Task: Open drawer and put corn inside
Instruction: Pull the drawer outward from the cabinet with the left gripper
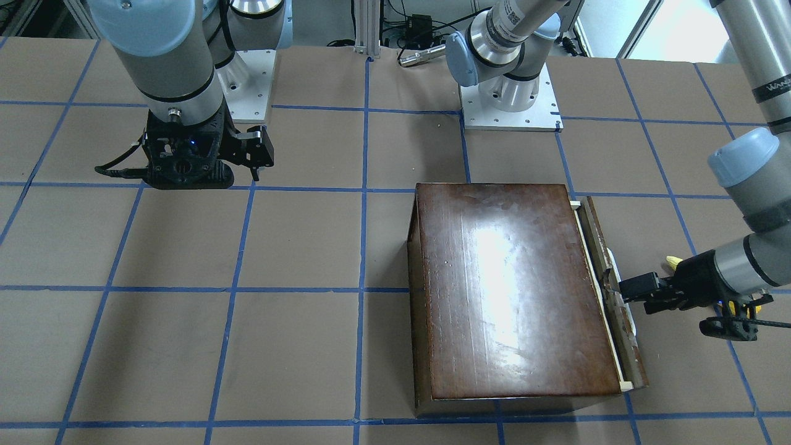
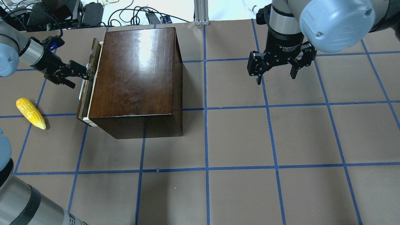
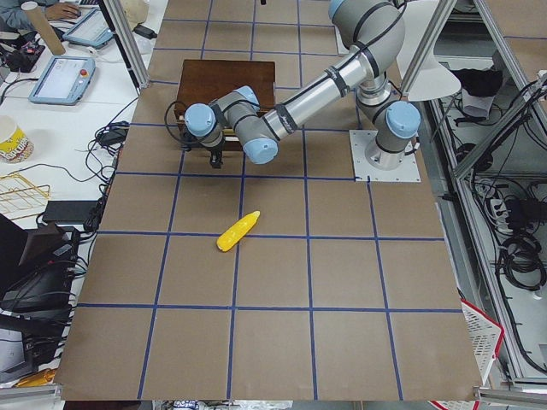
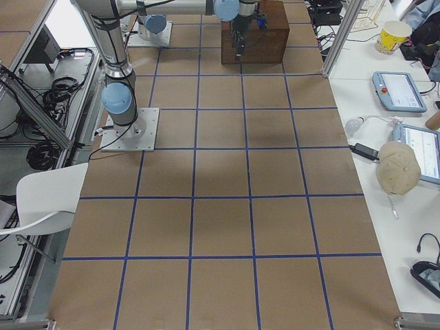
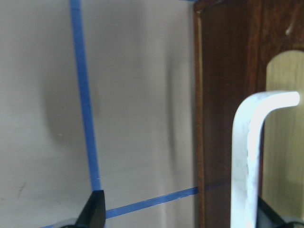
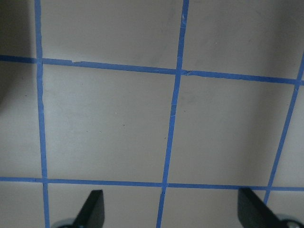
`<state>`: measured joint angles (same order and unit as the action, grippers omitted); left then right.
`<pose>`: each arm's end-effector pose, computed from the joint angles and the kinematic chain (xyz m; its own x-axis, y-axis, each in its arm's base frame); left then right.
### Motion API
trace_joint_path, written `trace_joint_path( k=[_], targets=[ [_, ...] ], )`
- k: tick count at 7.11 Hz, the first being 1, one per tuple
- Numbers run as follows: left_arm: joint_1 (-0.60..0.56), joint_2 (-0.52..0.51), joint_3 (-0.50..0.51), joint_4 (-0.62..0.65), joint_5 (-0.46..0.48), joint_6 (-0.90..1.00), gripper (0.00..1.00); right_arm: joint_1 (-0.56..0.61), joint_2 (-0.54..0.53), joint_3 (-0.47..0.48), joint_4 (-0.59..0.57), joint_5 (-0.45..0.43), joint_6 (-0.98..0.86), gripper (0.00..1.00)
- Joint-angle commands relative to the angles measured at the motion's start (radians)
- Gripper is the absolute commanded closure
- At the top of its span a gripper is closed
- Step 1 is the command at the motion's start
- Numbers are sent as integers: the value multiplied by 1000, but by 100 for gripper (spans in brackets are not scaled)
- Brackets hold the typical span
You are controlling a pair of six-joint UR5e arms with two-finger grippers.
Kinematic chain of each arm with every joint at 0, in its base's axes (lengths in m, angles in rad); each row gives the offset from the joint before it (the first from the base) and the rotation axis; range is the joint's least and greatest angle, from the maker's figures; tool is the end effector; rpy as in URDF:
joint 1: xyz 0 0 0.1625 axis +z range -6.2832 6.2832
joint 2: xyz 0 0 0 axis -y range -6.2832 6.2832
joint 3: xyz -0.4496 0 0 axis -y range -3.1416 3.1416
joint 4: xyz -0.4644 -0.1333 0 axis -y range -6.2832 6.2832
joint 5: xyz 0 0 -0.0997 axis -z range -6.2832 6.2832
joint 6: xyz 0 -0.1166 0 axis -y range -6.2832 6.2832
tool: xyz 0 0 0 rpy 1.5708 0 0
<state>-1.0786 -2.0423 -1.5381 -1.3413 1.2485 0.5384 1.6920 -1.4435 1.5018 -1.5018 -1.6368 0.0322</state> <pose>0.1804 -0.6966 0.2368 -0.9280 0.0074 0.3725 0.0158 0.9997 0.0195 0.1978 -0.5852 0.4533 -0.9928 -0.0972 0.0695 -0.0880 0.9883 0.1248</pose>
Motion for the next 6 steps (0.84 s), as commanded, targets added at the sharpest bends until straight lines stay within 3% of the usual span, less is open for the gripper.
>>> trace_joint_path(
  k=[1, 6],
  targets=[
    [11, -3, 3, 10, 2, 0, 0, 0, 0, 0, 0, -1, 0, 0],
    [78, -3, 3, 27, 2, 0, 0, 0, 0, 0, 0, -2, -2, 0]
  ],
)
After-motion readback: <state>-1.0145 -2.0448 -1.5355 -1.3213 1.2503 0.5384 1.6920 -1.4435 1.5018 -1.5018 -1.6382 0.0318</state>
